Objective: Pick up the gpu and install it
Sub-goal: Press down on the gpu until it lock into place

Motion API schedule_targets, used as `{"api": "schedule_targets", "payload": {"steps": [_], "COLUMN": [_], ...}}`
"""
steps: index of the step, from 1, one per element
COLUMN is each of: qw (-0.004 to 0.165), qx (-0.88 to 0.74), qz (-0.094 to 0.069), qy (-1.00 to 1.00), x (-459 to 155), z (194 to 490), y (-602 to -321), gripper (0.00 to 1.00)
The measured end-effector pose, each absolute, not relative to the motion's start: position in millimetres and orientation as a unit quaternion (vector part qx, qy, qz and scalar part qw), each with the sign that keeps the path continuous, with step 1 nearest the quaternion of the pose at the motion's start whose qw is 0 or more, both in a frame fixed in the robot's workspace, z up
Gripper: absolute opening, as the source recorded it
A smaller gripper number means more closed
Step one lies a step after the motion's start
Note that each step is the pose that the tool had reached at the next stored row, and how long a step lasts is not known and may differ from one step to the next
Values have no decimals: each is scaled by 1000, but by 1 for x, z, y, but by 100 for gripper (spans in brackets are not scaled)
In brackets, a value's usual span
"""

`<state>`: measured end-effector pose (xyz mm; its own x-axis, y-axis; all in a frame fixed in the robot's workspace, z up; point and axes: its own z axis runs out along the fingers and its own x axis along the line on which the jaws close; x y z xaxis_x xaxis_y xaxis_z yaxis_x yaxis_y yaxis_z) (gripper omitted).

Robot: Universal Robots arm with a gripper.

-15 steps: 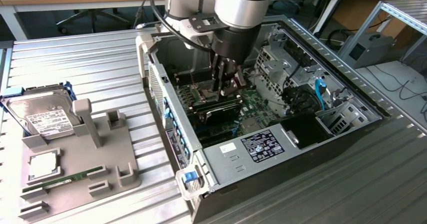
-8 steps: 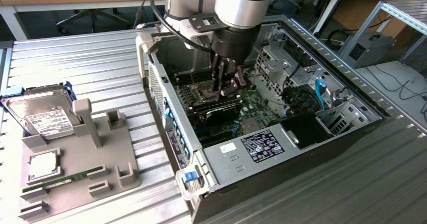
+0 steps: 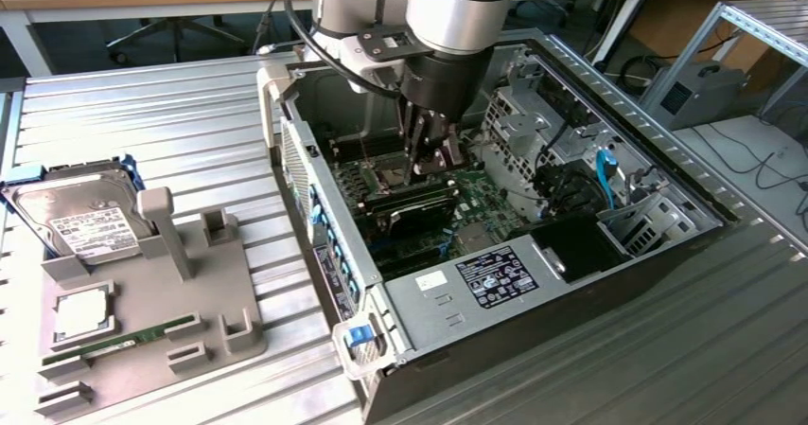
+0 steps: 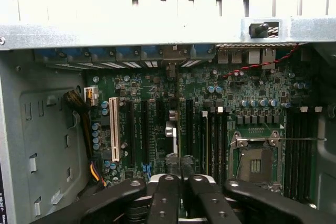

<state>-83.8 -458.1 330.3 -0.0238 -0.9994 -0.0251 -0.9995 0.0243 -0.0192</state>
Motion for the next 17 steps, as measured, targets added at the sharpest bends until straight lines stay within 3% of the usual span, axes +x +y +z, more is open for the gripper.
{"api": "schedule_targets", "payload": {"steps": [8, 17], "qw": [16, 16], "qx": [-698, -698], "qz": [2, 2], "qy": [715, 715], "x": [-84, -84], "z": [330, 307], "y": [-458, -458], "gripper": [11, 11]}}
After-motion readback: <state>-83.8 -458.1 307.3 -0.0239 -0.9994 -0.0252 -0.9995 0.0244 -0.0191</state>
